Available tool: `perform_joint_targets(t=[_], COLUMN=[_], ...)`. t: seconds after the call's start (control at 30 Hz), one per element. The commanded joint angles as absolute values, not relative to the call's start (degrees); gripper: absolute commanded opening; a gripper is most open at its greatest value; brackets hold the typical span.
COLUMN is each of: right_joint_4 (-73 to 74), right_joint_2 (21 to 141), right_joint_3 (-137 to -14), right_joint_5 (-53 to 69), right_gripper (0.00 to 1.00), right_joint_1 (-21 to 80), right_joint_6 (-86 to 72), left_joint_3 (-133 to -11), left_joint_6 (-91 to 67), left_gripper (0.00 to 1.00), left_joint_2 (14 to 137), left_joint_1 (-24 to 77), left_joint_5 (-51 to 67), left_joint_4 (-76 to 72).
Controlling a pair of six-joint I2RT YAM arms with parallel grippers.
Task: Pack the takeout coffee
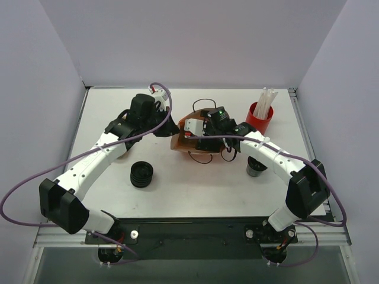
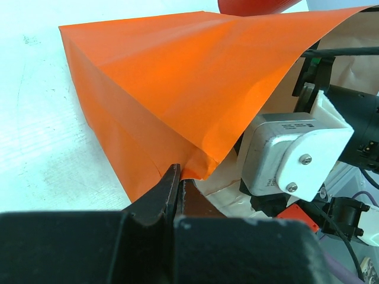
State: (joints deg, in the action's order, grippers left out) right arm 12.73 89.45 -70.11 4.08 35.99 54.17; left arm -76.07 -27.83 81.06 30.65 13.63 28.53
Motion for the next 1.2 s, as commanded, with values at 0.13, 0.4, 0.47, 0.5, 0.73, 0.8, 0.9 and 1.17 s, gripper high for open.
perform_joint_targets(t=[0.13, 0.4, 0.47, 0.5, 0.73, 0.8, 0.9, 1.17], right_joint_4=[13.62, 15.03, 15.29, 15.47, 15.91, 16.17, 16.35, 16.43], right_joint_2=[87.36, 86.57, 86.31, 86.22, 84.73, 84.73, 84.9, 86.3], right_joint_3=[-74.0, -76.2, -76.29, -76.38, -77.16, -77.43, -78.05, -81.38], right_joint_5=[4.3, 5.8, 5.98, 6.15, 7.29, 7.56, 7.91, 7.82], right_gripper=[1.0, 0.96, 0.95, 0.95, 0.91, 0.89, 0.87, 0.84], right_joint_1=[35.6, 35.68, 35.68, 35.68, 35.6, 35.68, 35.68, 35.6], right_joint_6=[52.3, 50.8, 50.54, 50.28, 48.87, 48.61, 48.08, 46.93], left_joint_3=[-78.92, -82.17, -83.14, -83.41, -86.39, -87.09, -88.06, -94.13], left_joint_6=[-27.24, -28.83, -29.26, -29.44, -30.41, -30.59, -30.41, -28.92], left_gripper=[0.0, 0.0, 0.0, 0.0, 0.0, 0.0, 0.0, 0.21], left_joint_2=[81.91, 83.14, 83.67, 83.67, 84.81, 85.08, 85.78, 88.68], left_joint_1=[30.5, 30.5, 30.5, 30.5, 30.5, 30.5, 30.5, 29.45], left_joint_5=[12.92, 12.83, 13.01, 13.09, 13.18, 13.18, 12.66, 11.34], left_joint_4=[32.17, 34.1, 34.8, 34.98, 37.35, 37.97, 38.84, 42.1])
